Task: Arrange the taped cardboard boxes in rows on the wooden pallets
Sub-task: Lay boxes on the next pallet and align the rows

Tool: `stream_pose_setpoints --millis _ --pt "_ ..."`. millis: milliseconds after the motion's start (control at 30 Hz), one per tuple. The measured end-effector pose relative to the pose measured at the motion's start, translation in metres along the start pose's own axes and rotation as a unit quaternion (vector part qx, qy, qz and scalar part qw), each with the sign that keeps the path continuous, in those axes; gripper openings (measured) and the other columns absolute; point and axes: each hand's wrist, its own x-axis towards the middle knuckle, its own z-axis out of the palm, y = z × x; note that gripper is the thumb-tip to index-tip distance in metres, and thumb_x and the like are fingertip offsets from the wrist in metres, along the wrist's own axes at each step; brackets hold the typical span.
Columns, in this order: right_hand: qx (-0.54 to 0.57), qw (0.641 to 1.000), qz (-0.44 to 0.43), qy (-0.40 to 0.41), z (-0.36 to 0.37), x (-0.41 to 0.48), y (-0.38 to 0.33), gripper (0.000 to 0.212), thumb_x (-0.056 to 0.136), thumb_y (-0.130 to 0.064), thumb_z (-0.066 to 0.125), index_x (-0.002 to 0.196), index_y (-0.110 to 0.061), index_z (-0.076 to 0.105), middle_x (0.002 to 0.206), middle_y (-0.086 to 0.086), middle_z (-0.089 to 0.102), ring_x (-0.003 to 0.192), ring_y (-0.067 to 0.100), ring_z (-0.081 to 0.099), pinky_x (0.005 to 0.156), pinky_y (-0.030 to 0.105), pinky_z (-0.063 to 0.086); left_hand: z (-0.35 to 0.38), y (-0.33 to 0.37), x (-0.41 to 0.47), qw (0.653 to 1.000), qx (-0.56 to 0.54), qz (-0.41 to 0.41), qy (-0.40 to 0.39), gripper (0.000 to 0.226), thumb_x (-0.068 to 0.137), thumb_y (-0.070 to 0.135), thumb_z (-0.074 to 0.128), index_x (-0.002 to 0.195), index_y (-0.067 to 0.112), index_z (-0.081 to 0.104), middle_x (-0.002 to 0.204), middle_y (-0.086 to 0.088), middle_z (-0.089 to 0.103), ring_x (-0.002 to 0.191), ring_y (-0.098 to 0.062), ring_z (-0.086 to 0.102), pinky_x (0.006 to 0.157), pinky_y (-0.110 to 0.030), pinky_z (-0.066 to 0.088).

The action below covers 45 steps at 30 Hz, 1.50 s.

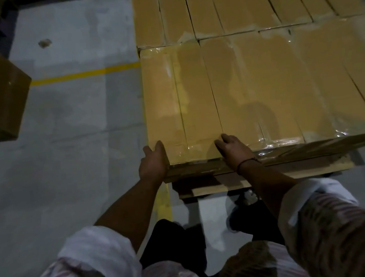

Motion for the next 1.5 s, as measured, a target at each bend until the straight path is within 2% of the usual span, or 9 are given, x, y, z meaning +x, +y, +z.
stream_pose_setpoints --millis 267,367,500,567,667,733,900,1200,1500 --pt "-0.024 1.0 0.008 -0.008 0.009 0.005 -0.003 0.058 0.092 0.001 0.059 0.146 -0.014 0.043 0.155 0.017 0.033 0.138 0.037 0.033 0.097 0.045 0.051 0.012 -0.008 0.002 1.0 0.005 0.011 -0.002 0.072 0.089 0.013 0.073 0.147 0.025 0.032 0.131 -0.019 0.04 0.099 -0.043 0.061 0.081 -0.052 0.059" --pt "-0.025 1.0 0.015 -0.002 0.008 0.011 -0.006 0.058 0.09 0.003 0.062 0.143 -0.014 0.045 0.154 0.016 0.033 0.138 0.036 0.033 0.096 0.044 0.051 0.016 -0.014 0.009 0.999 0.048 0.011 0.001 0.079 0.092 0.007 0.068 0.156 0.026 0.025 0.142 -0.02 0.038 0.103 -0.041 0.063 0.083 -0.049 0.059" --pt "-0.029 0.999 0.015 -0.01 0.004 0.012 -0.006 0.057 0.09 0.004 0.061 0.142 -0.014 0.044 0.153 0.016 0.033 0.138 0.036 0.033 0.097 0.043 0.052 0.016 -0.011 0.011 0.992 0.12 0.021 -0.016 0.089 0.094 0.006 0.066 0.161 0.023 0.011 0.159 -0.027 0.021 0.112 -0.04 0.063 0.085 -0.047 0.059" --pt "-0.029 0.999 0.018 -0.032 -0.001 0.012 -0.006 0.053 0.093 0.004 0.055 0.142 -0.013 0.043 0.155 0.018 0.031 0.138 0.037 0.033 0.101 0.045 0.05 0.017 -0.007 0.005 0.986 0.163 0.025 -0.027 0.091 0.095 0.011 0.066 0.162 0.017 0.005 0.163 -0.031 0.009 0.126 -0.045 0.054 0.092 -0.05 0.057" --pt "-0.014 0.996 0.018 -0.09 -0.014 0.002 -0.012 0.052 0.094 0.004 0.051 0.142 -0.014 0.044 0.159 0.022 0.025 0.14 0.039 0.036 0.108 0.046 0.044 0.012 -0.002 -0.014 0.98 0.187 0.027 -0.065 0.097 0.092 0.02 0.072 0.162 0.014 0.004 0.166 -0.03 -0.002 0.148 -0.05 0.023 0.105 -0.053 0.048" --pt "0.005 0.993 0.014 -0.113 -0.022 -0.014 -0.016 0.057 0.094 0.002 0.054 0.146 -0.017 0.042 0.161 0.022 0.024 0.139 0.04 0.039 0.11 0.046 0.043 0.005 0.0 -0.027 0.977 0.184 0.045 -0.098 0.093 0.093 0.026 0.072 0.161 0.015 0.011 0.167 -0.027 0.001 0.15 -0.049 0.017 0.109 -0.054 0.043" --pt "0.041 0.993 0.046 -0.098 -0.051 -0.062 -0.031 0.075 0.097 -0.009 0.059 0.161 -0.019 0.019 0.165 0.018 0.019 0.145 0.039 0.033 0.116 0.046 0.036 -0.031 0.005 -0.059 0.978 0.161 0.057 -0.121 0.086 0.095 0.035 0.069 0.161 0.018 0.017 0.168 -0.021 0.005 0.152 -0.047 0.016 0.115 -0.053 0.034" --pt "0.079 0.99 0.079 -0.088 -0.097 -0.106 -0.051 0.077 0.095 -0.021 0.065 0.16 -0.022 0.024 0.163 0.015 0.026 0.142 0.038 0.037 0.112 0.05 0.041 -0.077 -0.027 -0.112 0.989 0.095 0.009 -0.117 0.076 0.096 0.042 0.065 0.158 0.02 0.026 0.162 -0.017 0.024 0.142 -0.043 0.034 0.11 -0.051 0.04" --pt "0.08 0.992 0.061 -0.075 -0.1 -0.117 -0.075 0.074 0.096 -0.029 0.064 0.159 -0.026 0.026 0.163 0.008 0.027 0.143 0.031 0.036 0.114 0.044 0.04 -0.099 -0.05 -0.128 0.989 0.103 -0.004 -0.107 0.079 0.098 0.052 0.059 0.161 0.02 0.023 0.165 -0.016 0.024 0.147 -0.042 0.027 0.116 -0.049 0.034"
